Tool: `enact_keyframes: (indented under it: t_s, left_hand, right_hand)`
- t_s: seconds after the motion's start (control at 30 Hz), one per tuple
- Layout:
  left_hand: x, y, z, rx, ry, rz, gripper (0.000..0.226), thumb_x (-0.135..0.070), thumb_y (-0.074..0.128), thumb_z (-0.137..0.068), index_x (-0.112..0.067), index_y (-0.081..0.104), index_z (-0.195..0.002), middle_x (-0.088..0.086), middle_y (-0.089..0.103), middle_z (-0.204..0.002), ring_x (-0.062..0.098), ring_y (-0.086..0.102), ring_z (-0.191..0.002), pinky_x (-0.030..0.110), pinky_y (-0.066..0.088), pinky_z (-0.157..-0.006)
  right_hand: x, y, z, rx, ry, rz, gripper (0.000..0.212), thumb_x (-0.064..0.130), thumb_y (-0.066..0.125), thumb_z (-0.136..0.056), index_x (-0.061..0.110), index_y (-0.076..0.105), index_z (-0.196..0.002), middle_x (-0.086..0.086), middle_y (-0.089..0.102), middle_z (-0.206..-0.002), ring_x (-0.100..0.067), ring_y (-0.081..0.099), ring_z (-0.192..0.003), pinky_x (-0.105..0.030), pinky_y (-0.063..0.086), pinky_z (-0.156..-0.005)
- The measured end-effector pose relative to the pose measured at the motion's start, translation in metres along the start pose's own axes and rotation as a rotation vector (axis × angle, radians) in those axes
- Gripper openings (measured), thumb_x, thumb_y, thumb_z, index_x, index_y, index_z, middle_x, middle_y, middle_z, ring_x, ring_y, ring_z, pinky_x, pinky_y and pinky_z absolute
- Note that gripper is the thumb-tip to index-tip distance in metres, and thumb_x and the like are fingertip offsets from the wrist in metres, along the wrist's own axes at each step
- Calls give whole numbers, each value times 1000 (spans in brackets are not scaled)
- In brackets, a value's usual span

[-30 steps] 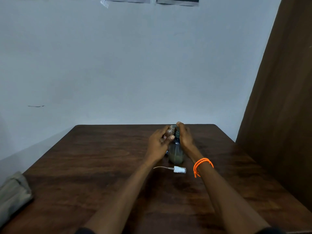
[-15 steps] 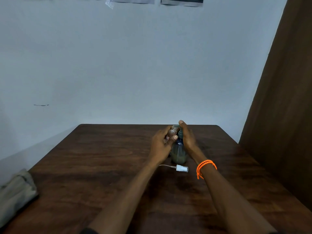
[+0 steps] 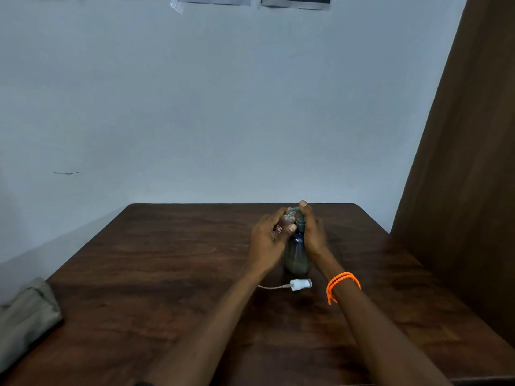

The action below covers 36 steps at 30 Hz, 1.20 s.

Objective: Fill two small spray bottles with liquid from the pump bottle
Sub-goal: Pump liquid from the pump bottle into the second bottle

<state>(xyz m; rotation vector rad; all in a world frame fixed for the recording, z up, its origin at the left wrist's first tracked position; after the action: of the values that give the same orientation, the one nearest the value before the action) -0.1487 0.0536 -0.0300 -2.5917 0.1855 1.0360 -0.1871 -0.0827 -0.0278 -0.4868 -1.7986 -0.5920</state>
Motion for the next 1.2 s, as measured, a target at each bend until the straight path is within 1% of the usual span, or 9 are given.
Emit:
enact_keyframes:
  t_s: [0.2,0.3,0.47,0.57,0.7,0.8,0.93,1.03,1.2]
  left_hand:
    - [0,0,4,-16,-26,-25,53,-38,68,-88,-13,66,-136,5,69,-107,16,65,-97,31,53,-87]
    - [-3,-1,5,-29,-27,-19,52,-35,70,-87,-15,66,-135,4,69,-108,15,66,-98,28,52,-87]
    - [-9,-3,4,-133,-42,8,48,-29,80,-77,-16,72,-123,-2,75,-110,11,69,-98,28,55,-87]
    - [-6,-2,5,-146,-68,18,36,-27,80,-74,-22,75,-110,-8,76,-100,9,70,-89,37,59,-78]
    - [-6,-3,7,-158,-56,11,36,-28,80,-76,-24,75,-112,-9,75,-100,8,71,-90,40,60,-78]
    - [-14,-4,6,-216,-4,-31,37,-20,82,-77,-19,76,-114,-5,76,-100,9,70,-91,35,58,-81]
    - [-12,-1,7,-271,1,-74,37,-14,84,-77,-15,77,-114,-1,76,-98,14,70,-89,37,58,-80]
    - [-9,2,12,-290,-1,-79,36,-17,82,-79,-15,76,-115,-1,75,-100,15,70,-91,38,57,-82]
    - [-12,5,10,-303,-21,-82,40,-18,82,-79,-15,75,-118,0,74,-103,18,69,-94,36,56,-86]
  right_hand:
    - [7,6,6,-64,1,-15,41,49,65,-88,19,65,-61,1,62,-62,-15,57,-60,-31,44,-60]
    - [8,5,7,-69,8,-12,39,36,64,-100,16,69,-68,0,70,-66,-13,65,-60,-29,50,-60]
    - [10,5,10,-49,36,-10,43,44,63,-103,13,77,-76,-3,76,-72,-14,70,-63,-26,55,-58]
    - [12,8,11,-61,14,-32,38,48,68,-85,14,72,-69,-4,69,-68,-18,63,-65,-31,49,-61]
    - [10,8,11,-52,29,-16,46,31,62,-103,18,69,-59,4,66,-61,-10,61,-56,-31,47,-61]
    - [13,7,12,-60,40,-14,45,56,63,-94,17,69,-71,-4,68,-70,-16,63,-61,-29,50,-60]
    - [11,8,11,-72,34,-34,44,50,65,-84,17,63,-55,-1,60,-56,-17,55,-52,-28,44,-55]
    - [11,9,10,-81,18,-27,37,51,65,-77,18,60,-60,-6,59,-62,-18,54,-57,-31,44,-59]
    - [12,7,10,-65,-1,-44,40,34,57,-106,12,59,-73,4,60,-57,-5,56,-47,-18,45,-46]
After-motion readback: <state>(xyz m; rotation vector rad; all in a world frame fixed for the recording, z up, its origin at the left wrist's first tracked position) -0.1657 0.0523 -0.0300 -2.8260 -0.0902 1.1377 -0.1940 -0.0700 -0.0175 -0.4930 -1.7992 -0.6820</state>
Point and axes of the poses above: each hand's wrist, its own z-axis away from the middle knuckle, its own y-axis out of the palm, x = y × z, the point moved 2 cm from there along -z, towards the middle knuckle
